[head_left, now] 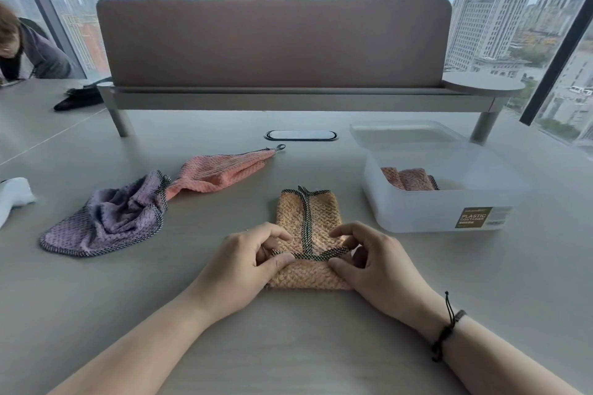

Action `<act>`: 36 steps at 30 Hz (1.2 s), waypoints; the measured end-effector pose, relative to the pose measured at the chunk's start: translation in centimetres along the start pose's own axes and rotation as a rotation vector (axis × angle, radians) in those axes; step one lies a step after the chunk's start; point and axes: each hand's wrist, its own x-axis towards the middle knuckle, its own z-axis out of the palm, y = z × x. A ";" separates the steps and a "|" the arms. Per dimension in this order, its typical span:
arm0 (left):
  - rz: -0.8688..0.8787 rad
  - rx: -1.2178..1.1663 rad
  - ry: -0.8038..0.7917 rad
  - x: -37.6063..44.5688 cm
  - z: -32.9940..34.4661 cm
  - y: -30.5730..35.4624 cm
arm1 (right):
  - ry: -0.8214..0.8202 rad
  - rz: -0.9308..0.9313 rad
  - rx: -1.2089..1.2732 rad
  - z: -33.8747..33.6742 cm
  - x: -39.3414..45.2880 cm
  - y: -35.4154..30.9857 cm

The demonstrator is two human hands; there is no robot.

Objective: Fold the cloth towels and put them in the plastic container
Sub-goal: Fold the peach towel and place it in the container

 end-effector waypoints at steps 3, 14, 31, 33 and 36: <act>-0.006 -0.006 0.028 0.2 0.3 -0.1 | -0.003 -0.009 0.002 0.0 -0.2 -0.1; 0.364 0.188 0.097 -0.3 -0.1 0.8 | 0.054 -0.158 -0.187 0.9 -0.9 0.9; 0.271 0.057 -0.253 -0.7 -0.5 1.1 | -0.022 -0.381 -0.502 -0.1 -1.5 0.7; 0.248 0.065 -0.239 -0.8 -0.5 1.2 | -0.005 -0.403 -0.494 -0.2 -1.6 0.6; 0.202 0.104 -0.145 -0.8 -0.6 0.7 | 0.008 -0.354 -0.428 -0.4 -1.5 0.5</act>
